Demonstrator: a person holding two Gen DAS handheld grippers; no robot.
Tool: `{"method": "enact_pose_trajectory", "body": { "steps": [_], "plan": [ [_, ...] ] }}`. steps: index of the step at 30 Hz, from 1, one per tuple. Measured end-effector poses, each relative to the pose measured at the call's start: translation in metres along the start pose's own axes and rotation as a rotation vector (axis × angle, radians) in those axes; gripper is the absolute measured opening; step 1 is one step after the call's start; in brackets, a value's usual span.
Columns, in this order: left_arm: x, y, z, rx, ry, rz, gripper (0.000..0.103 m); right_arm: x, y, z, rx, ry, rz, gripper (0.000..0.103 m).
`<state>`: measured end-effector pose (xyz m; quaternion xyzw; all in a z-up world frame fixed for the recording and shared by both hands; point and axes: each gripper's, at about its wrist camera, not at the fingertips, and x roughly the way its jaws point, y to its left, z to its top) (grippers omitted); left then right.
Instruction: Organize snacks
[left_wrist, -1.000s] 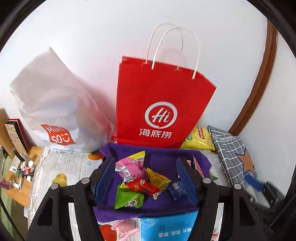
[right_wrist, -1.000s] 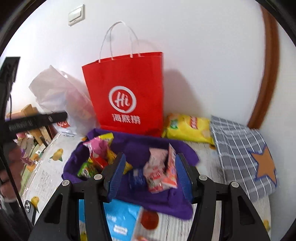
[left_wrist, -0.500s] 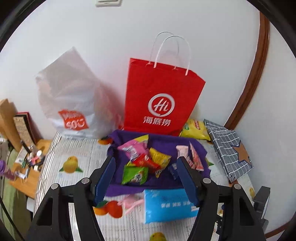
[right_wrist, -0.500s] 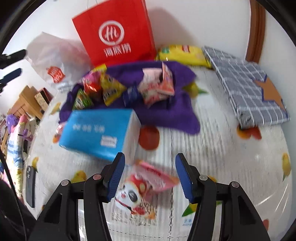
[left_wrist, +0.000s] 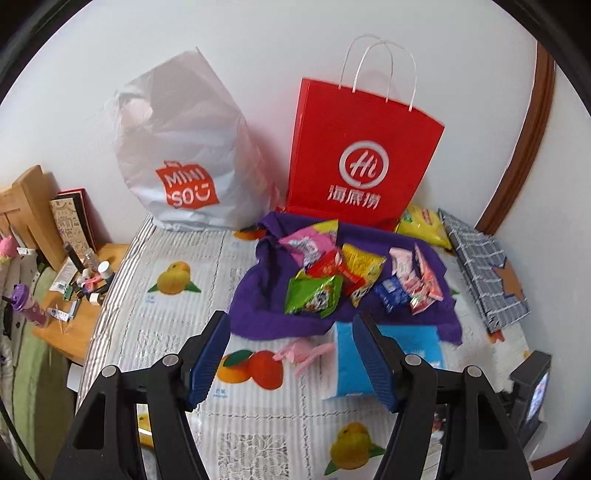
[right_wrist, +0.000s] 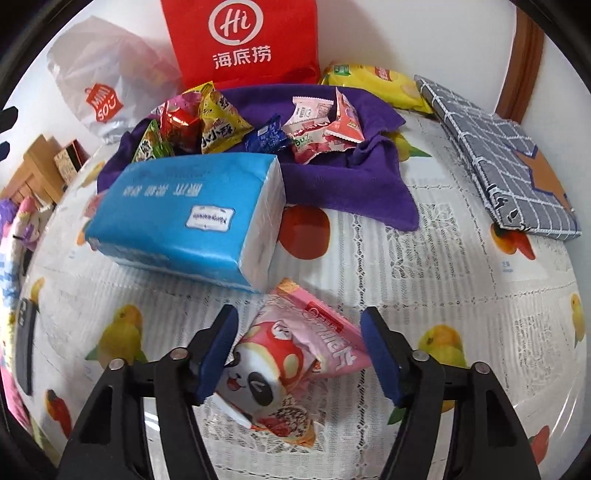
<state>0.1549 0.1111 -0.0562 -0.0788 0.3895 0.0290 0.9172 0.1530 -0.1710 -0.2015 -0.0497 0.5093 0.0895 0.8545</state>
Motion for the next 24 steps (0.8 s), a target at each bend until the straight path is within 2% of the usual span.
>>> {"method": "enact_pose_trajectory", "body": {
  "steps": [10,16,24],
  "plan": [
    [0.049,-0.003,-0.027,0.028,0.115,0.02,0.067,0.0,-0.011,-0.016,-0.011,-0.012,-0.003,0.078],
    [0.066,-0.006,-0.034,0.073,0.139,0.066,0.067,0.005,-0.019,-0.021,-0.015,-0.016,-0.009,0.079],
    [0.086,-0.006,-0.044,0.113,0.165,0.081,0.067,0.008,-0.037,-0.024,0.046,-0.014,0.055,0.079]
  ]
}}
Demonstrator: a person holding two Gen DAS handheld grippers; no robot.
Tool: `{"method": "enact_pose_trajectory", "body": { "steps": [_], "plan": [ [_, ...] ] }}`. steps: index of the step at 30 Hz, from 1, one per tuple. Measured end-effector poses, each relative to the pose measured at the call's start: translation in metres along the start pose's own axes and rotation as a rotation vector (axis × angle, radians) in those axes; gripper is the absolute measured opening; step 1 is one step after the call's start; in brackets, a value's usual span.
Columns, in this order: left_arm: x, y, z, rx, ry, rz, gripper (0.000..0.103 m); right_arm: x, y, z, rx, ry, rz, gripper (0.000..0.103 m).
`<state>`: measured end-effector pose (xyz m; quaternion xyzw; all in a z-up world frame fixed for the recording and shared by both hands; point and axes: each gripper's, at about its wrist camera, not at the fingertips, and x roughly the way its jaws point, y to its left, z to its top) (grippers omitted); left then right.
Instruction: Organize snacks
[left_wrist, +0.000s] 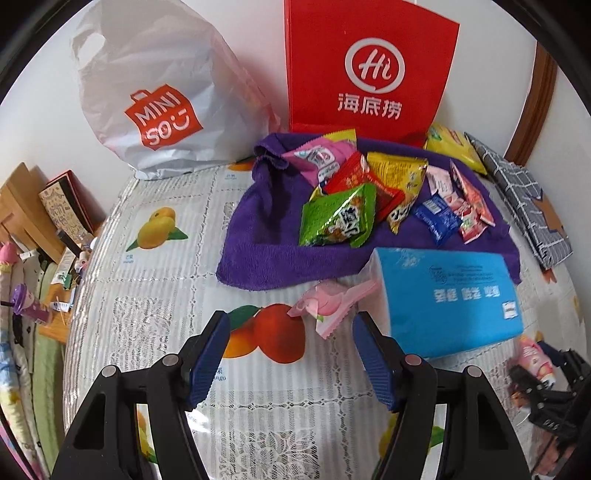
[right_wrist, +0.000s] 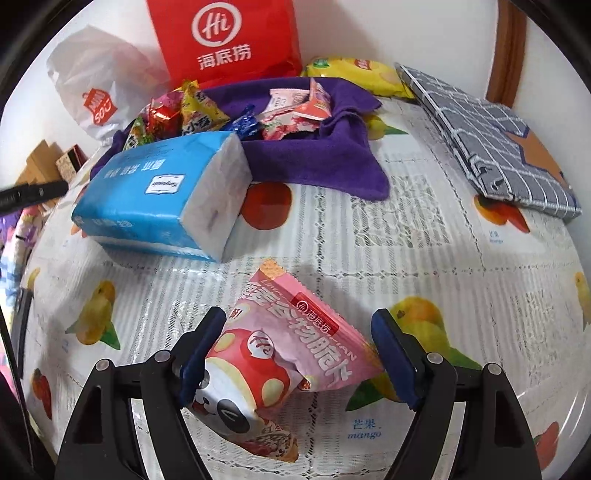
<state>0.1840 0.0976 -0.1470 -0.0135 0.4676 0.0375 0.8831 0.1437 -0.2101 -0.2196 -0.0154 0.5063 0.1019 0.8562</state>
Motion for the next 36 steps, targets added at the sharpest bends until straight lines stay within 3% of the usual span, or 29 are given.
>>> {"method": "enact_pose_trajectory", "body": {
  "steps": [7,13,23,27,31,36],
  "plan": [
    [0.014,0.0,-0.006,0.033,0.001,-0.012,0.066,0.002,0.001,0.002,-0.008,0.029,0.012,0.077],
    [0.028,-0.012,-0.004,0.097,0.014,0.042,0.066,0.004,0.001,0.003,-0.008,0.028,0.004,0.077],
    [0.043,-0.017,0.001,0.116,0.017,0.029,0.065,0.006,0.0,0.005,-0.034,0.024,0.017,0.077],
    [0.045,-0.016,0.001,0.124,0.023,-0.009,0.041,0.008,0.002,0.006,-0.04,0.022,0.013,0.077],
    [0.048,-0.019,0.0,0.133,0.02,-0.048,0.028,0.008,0.002,0.007,-0.042,0.019,0.018,0.077],
    [0.049,-0.02,0.0,0.132,0.007,-0.071,0.028,0.009,0.003,0.006,-0.046,0.012,0.016,0.077]
  ]
}}
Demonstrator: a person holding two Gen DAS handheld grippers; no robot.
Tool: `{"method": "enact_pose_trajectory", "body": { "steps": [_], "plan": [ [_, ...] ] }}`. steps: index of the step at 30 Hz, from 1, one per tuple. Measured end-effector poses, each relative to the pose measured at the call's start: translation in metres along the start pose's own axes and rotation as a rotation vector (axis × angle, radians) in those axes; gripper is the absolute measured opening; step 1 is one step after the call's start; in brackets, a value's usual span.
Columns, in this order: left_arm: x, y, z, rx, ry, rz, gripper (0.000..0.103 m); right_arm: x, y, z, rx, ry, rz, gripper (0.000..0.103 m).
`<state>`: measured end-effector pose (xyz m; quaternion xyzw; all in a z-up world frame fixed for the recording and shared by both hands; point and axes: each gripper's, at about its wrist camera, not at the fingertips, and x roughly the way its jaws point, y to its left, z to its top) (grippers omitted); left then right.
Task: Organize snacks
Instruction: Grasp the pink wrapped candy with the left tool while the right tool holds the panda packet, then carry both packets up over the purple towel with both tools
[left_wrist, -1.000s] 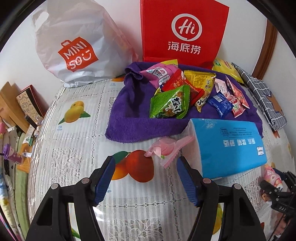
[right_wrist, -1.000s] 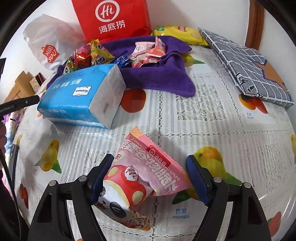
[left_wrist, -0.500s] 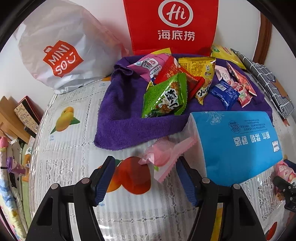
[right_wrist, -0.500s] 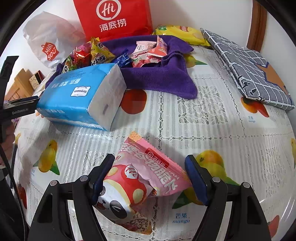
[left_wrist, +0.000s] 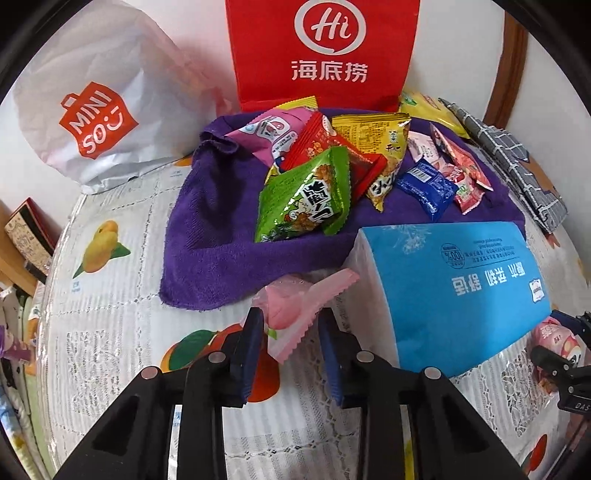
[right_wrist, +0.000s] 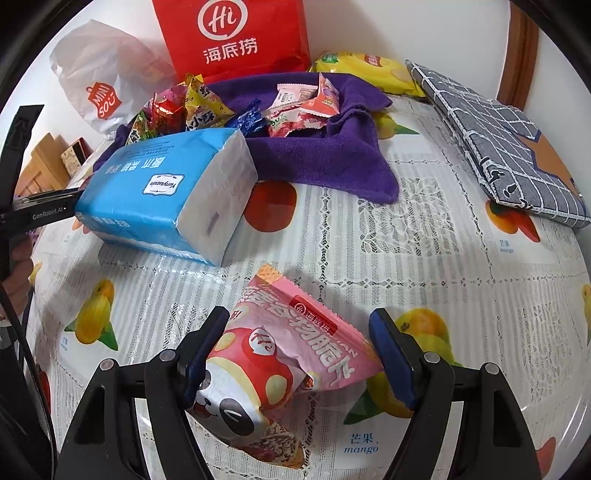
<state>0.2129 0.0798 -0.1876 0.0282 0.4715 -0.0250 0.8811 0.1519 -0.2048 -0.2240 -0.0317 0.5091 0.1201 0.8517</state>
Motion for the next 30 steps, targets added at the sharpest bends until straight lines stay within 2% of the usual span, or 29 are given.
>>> {"method": "enact_pose_trajectory", "body": {
  "steps": [5,12,22,30],
  "plan": [
    [-0.002,0.002,-0.001,-0.01,-0.009,-0.01,0.023,-0.001,-0.001,0.0,0.006,0.006,0.014,0.076],
    [-0.016,0.009,-0.008,-0.051,-0.032,-0.035,0.023,-0.011,-0.003,-0.004,0.026,-0.001,0.04,0.073],
    [-0.06,0.024,-0.019,-0.123,-0.111,-0.072,0.023,-0.039,0.009,-0.007,0.007,-0.046,0.042,0.072],
    [-0.09,0.02,-0.03,-0.156,-0.153,-0.105,0.023,-0.062,0.026,-0.004,-0.036,-0.091,0.029,0.072]
  ]
}}
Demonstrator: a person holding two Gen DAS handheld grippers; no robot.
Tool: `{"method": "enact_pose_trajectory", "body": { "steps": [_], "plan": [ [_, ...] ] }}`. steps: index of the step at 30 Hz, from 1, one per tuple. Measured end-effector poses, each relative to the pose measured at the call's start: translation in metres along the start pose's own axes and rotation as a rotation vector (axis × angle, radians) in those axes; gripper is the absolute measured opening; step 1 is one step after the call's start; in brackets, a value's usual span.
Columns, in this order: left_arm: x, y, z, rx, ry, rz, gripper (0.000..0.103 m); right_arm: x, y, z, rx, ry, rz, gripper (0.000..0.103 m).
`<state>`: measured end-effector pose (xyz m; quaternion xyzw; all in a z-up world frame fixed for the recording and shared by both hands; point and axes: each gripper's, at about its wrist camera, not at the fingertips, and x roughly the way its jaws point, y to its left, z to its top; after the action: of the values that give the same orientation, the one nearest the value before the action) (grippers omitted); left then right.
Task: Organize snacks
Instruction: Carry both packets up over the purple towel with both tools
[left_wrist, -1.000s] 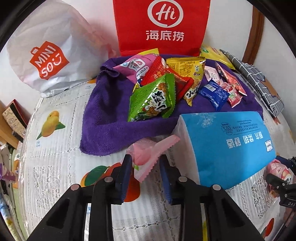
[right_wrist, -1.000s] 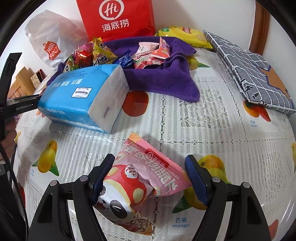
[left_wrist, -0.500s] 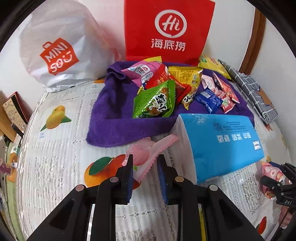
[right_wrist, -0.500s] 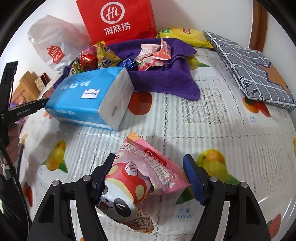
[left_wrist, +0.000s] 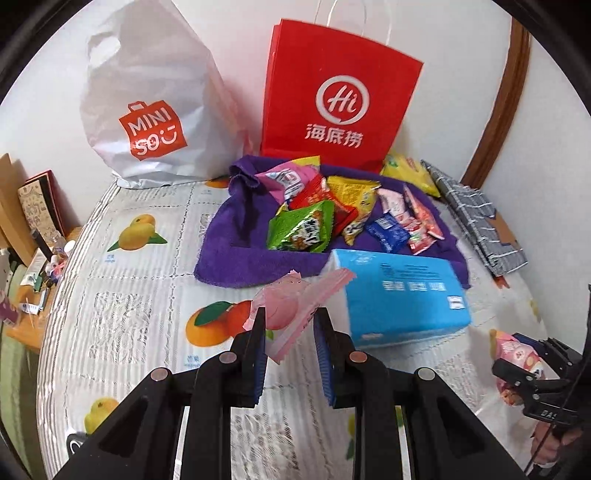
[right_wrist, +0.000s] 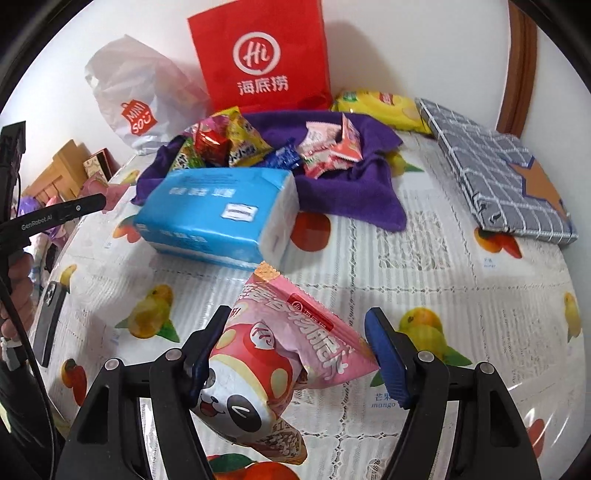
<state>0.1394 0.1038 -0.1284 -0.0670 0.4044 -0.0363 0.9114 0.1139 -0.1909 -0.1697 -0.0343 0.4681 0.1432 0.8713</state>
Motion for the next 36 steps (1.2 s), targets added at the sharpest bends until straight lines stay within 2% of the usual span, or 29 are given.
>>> {"method": "enact_pose_trajectory", "body": {
  "steps": [12,36],
  "plan": [
    [-0.033,-0.014,-0.007,0.002,-0.042,-0.038,0.023,-0.021,0.01,0.01,0.003,-0.049,-0.017,0.072],
    [-0.048,-0.031,0.016,0.022,-0.075,-0.094,0.023,-0.03,0.03,0.05,0.007,-0.1,-0.036,0.072]
  ]
}}
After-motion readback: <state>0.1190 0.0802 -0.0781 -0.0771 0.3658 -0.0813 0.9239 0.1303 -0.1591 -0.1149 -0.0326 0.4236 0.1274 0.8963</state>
